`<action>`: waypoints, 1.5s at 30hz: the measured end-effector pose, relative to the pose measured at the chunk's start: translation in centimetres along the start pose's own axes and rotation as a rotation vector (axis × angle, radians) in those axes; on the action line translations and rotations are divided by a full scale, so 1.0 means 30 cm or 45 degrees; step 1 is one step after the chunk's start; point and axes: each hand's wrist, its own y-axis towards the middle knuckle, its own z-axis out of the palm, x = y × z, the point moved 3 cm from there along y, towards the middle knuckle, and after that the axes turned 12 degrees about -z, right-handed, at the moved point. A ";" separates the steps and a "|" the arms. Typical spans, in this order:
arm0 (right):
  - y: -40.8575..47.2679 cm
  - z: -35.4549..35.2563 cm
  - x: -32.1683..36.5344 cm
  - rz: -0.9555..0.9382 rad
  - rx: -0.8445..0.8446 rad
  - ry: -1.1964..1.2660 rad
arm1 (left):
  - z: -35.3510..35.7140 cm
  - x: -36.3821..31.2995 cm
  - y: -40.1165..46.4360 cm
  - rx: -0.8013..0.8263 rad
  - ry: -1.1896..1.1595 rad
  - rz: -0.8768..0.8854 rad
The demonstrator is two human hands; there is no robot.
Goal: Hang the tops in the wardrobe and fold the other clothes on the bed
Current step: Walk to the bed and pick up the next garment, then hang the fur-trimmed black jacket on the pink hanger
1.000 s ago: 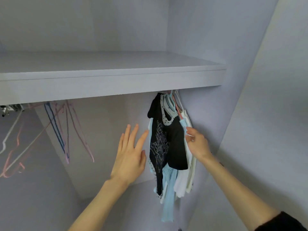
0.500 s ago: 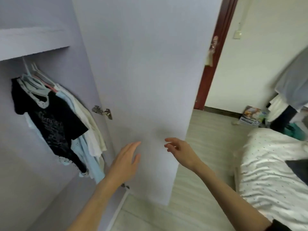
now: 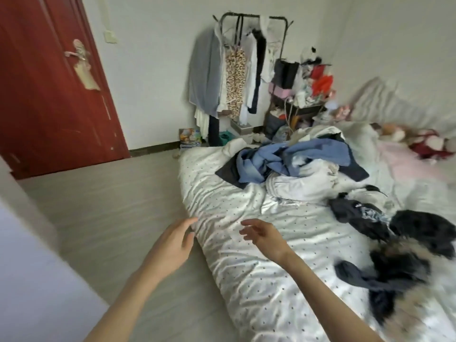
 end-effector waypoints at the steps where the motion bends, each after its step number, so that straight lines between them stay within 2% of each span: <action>1: -0.020 -0.059 -0.033 0.027 -0.030 0.008 | 0.045 -0.048 0.013 0.042 0.002 0.010; 7: -0.239 -0.560 -0.323 0.212 -0.345 -0.049 | 0.505 -0.457 0.101 0.380 -0.054 0.196; 11: -0.397 -0.765 -0.486 0.398 -0.470 -0.129 | 0.769 -0.656 0.117 0.622 -0.003 0.330; 15: -0.486 -0.899 -0.629 0.542 -0.609 -0.164 | 0.986 -0.795 0.156 0.776 0.046 0.452; 23: -0.472 -1.028 -0.954 0.987 -0.740 -0.311 | 1.366 -0.887 0.249 1.162 0.275 0.574; 27: -0.433 -1.067 -1.088 1.223 -0.864 -0.254 | 1.457 -0.889 0.318 1.228 0.297 0.587; 31: -0.376 -1.121 -1.195 1.297 -1.068 -0.176 | 1.532 -0.885 0.394 1.276 0.308 0.621; 34: -0.356 -1.163 -1.196 1.198 -1.237 -0.211 | 1.577 -0.898 0.429 1.301 0.285 0.647; 36: -0.356 -1.175 -1.172 1.066 -1.216 -0.273 | 1.619 -0.930 0.443 1.333 0.198 0.609; 40: -0.379 -1.033 -1.095 0.896 -0.887 -0.272 | 1.670 -1.039 0.436 1.301 -0.102 0.455; 42: -0.418 -0.920 -1.071 0.882 -0.704 -0.224 | 1.696 -1.103 0.418 1.325 -0.187 0.502; 43: -0.434 -0.869 -1.064 0.877 -0.611 -0.175 | 1.708 -1.123 0.411 1.341 -0.141 0.571; 45: -0.473 -0.819 -1.060 0.903 -0.501 -0.087 | 1.753 -1.143 0.387 1.385 0.186 0.755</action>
